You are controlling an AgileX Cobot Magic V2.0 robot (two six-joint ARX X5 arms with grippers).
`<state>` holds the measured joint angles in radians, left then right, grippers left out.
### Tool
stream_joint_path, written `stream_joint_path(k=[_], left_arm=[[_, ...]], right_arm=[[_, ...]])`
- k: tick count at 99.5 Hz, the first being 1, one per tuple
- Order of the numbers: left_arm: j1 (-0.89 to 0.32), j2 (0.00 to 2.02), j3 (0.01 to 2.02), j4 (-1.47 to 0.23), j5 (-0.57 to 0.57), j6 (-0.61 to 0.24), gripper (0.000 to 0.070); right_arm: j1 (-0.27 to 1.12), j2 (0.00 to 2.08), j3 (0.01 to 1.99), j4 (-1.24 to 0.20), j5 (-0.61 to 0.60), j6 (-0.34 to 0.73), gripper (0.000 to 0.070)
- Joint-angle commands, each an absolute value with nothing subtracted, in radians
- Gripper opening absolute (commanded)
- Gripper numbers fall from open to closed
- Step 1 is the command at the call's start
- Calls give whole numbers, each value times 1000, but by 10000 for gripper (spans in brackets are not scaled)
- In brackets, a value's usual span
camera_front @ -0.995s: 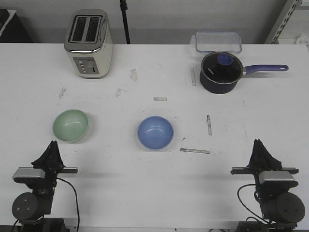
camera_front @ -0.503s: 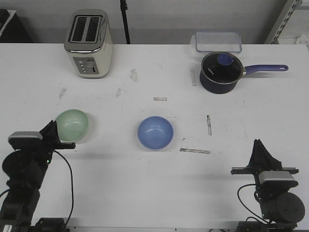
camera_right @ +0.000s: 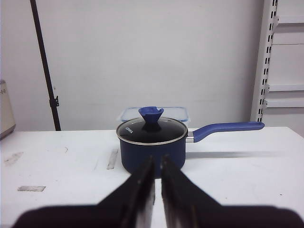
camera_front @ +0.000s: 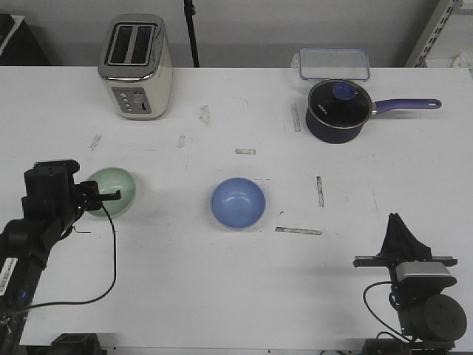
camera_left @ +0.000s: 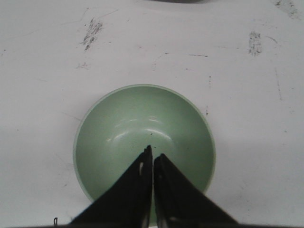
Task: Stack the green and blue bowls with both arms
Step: 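Reach the left gripper to the light green bowl and grip its rim, then lift the green bowl with the left gripper and lower it into the blue bowl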
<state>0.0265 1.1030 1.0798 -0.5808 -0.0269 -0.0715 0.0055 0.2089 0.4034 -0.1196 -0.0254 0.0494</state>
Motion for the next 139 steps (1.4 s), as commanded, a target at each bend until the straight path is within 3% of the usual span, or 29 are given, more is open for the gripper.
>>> stream_joint_path(k=[1, 18, 51, 58, 70, 79, 139], left_arm=[[48, 1142, 1140, -640, -26, -105, 2], [149, 1230, 1225, -767, -9, -209, 2], [367, 1330, 1247, -839, 268, -278, 19], [386, 1351, 1247, -845, 301, -279, 110], [394, 1387, 1247, -840, 315, -281, 341], [393, 1416, 1247, -834, 316, -281, 416], [352, 1622, 1247, -760, 310, -273, 402]], right_arm=[[6, 207, 405, -105, -25, 52, 15], [6, 207, 405, -106, -25, 52, 15], [6, 207, 405, -105, -25, 53, 15], [6, 207, 405, -106, -25, 52, 15], [6, 207, 405, -106, -25, 52, 15], [6, 207, 405, -106, -25, 52, 15], [6, 207, 405, -106, -25, 52, 15]])
